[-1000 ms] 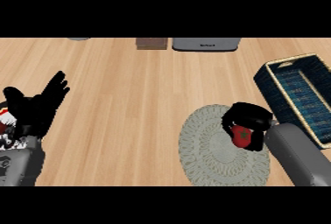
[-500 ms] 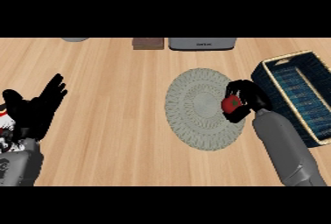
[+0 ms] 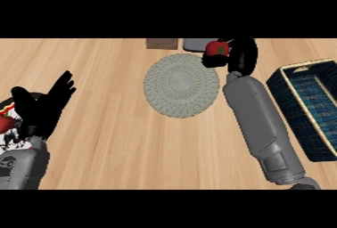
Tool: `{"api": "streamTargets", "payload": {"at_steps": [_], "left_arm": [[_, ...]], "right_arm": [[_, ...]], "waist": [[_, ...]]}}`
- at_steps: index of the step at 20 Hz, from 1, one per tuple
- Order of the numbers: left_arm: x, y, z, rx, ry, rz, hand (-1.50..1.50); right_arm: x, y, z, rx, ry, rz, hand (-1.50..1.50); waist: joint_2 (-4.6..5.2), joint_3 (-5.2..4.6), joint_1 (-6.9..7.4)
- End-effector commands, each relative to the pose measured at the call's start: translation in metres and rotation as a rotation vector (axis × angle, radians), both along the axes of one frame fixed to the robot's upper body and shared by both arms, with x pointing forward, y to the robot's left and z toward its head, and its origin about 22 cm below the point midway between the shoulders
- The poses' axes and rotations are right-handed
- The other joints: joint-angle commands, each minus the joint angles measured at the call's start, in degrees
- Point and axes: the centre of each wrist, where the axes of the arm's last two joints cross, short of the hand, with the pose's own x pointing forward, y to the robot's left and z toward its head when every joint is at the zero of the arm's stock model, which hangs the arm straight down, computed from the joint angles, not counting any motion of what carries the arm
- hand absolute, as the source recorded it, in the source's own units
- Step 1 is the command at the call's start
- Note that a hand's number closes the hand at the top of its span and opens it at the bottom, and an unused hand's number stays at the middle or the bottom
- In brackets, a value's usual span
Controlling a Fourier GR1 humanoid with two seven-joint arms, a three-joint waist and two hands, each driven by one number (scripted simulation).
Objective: Pick the tomato from the placemat and place it in the basket
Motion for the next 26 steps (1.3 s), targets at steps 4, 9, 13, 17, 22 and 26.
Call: {"api": "streamTargets", "payload": {"at_steps": [4, 9, 13, 17, 22, 26], "left_arm": [[0.004, -0.003, 0.002, 0.008, 0.006, -0.024, 0.0], [0.006, -0.001, 0.009, 0.013, -0.024, 0.006, 0.0], [0.008, -0.01, -0.002, -0.003, -0.008, -0.003, 0.0], [0.009, -0.008, 0.008, 0.001, -0.046, -0.009, 0.0], [0.006, -0.001, -0.001, -0.005, -0.005, -0.005, 0.0], [-0.002, -0.008, -0.004, 0.004, -0.018, -0.006, 0.0]], "right_arm": [[0.023, 0.046, 0.077, 0.012, -0.134, -0.338, 1.5], [0.035, 0.056, 0.138, -0.105, -0.085, -0.496, 1.5], [0.036, 0.062, 0.184, -0.149, -0.109, -0.601, 1.5], [0.038, 0.046, 0.218, -0.178, -0.113, -0.688, 1.5], [0.043, 0.02, 0.226, -0.207, -0.096, -0.778, 1.5], [0.048, -0.005, 0.218, -0.284, -0.046, -0.897, 1.5]], "waist": [[0.43, -0.1, 0.56], [0.4, 0.13, 0.4], [0.77, 0.25, -0.13], [1.02, 0.29, 0.55], [1.07, 0.33, 0.04], [0.75, 0.36, 0.08]]}}
